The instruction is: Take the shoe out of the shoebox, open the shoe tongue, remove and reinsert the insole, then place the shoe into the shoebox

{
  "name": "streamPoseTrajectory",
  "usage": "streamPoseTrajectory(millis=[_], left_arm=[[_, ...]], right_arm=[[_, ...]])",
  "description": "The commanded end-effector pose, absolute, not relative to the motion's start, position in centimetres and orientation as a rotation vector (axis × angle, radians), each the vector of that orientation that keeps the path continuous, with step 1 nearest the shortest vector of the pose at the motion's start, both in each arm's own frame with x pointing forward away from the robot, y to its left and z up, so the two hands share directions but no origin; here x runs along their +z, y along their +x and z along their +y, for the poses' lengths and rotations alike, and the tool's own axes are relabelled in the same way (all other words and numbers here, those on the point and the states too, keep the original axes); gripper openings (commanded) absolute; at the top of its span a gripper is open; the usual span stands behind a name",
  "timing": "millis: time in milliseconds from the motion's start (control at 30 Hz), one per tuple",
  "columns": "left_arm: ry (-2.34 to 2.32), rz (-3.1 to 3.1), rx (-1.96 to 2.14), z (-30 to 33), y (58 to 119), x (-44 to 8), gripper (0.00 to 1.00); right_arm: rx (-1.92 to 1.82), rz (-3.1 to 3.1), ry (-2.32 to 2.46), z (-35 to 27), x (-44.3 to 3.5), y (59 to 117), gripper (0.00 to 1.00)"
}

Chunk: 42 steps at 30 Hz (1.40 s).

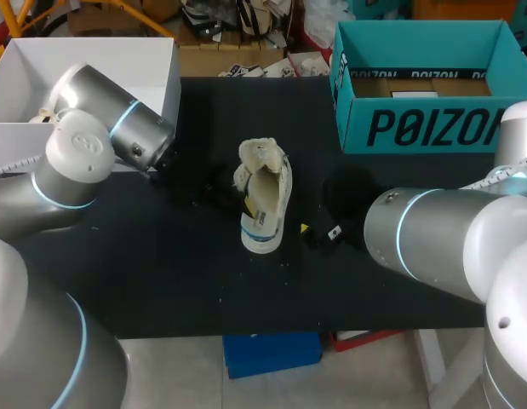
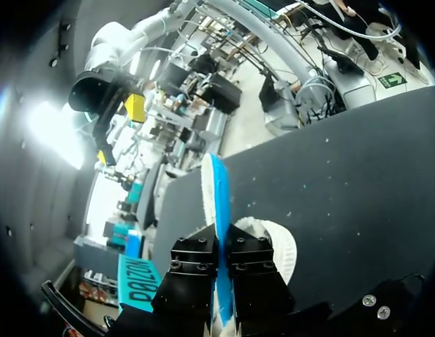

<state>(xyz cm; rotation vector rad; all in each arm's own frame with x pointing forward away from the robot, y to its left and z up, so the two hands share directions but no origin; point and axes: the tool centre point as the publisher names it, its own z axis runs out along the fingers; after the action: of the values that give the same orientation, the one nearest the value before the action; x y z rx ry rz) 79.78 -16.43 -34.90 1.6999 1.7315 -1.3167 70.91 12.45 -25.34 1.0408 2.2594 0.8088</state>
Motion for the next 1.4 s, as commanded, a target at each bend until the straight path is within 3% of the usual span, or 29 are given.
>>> streamPoseTrajectory(millis=[33,1400], left_arm=[[1.701,1.727,-1.307,-16.9,80.3,-35.1,0.0],[1.654,1.909,-1.132,-17.1,85.6,-37.7,0.0]], right_arm=[[0.822,2.246,1.035,12.2,-25.5,70.1,1.0],[0.822,2.246,1.035,12.2,-25.5,70.1,1.0]])
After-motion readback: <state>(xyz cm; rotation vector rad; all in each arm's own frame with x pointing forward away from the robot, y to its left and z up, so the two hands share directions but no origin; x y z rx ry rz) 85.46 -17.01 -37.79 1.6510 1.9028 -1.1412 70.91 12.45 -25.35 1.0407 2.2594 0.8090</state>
